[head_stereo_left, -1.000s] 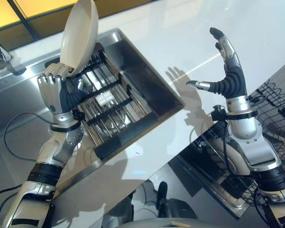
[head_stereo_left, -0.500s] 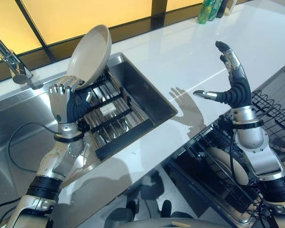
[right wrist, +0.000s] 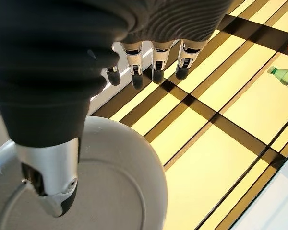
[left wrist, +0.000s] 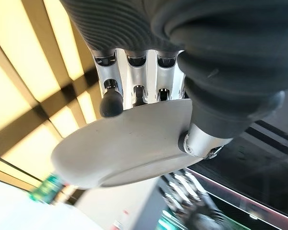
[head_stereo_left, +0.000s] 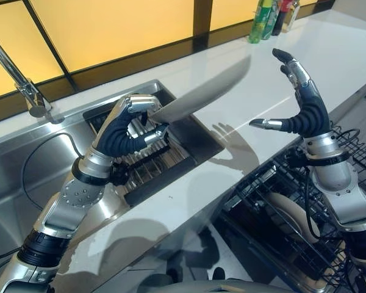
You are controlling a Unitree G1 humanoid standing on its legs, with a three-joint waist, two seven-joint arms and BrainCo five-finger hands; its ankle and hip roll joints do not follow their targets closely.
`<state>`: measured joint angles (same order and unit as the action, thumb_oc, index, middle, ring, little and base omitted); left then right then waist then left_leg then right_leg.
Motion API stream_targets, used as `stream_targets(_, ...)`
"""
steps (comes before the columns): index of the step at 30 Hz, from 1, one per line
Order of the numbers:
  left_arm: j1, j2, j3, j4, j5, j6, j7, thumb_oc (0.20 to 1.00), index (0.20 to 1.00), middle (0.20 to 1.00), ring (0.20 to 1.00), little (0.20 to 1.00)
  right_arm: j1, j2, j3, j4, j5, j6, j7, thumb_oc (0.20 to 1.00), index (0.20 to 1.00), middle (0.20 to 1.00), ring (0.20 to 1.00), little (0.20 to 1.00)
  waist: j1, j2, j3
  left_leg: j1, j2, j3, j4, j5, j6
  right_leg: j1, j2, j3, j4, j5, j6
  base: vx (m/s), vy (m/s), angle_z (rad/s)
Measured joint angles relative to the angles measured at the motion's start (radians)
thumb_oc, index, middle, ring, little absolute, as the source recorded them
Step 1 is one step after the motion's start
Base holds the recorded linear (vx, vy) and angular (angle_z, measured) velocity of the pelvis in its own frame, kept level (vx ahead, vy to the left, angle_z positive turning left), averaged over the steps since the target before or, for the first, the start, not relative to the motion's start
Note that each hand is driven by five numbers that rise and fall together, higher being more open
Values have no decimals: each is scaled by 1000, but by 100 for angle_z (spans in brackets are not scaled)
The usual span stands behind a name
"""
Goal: Pick up plates and place into dishwasher.
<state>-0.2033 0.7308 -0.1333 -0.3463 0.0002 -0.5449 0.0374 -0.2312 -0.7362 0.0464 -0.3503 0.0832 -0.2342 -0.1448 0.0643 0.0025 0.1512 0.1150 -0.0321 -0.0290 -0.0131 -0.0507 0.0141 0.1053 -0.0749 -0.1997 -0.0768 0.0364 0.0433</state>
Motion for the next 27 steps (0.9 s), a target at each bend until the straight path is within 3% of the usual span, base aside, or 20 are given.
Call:
stream_targets(5, -38, 36, 2, -42, -93, 6, -80, 200, 200, 200, 200, 200, 0, -29, -1, 0, 8, -1, 71, 1000, 1000, 1000, 1000, 1000, 1, 7, -12, 3, 0, -11, -1, 3, -1, 11, 0, -6, 0, -1, -1, -26, -7, 7)
stream_targets(27, -136, 150, 5, -66, -190, 32, -330, 200, 200, 200, 200, 200, -87, -145, 35, -4, 7, 1, 289, 1000, 1000, 1000, 1000, 1000, 3, 4, -50, 13, -2, -32, -16, 12, -3, 29, -1, -29, -2, -8, 0, -8, -1, 3)
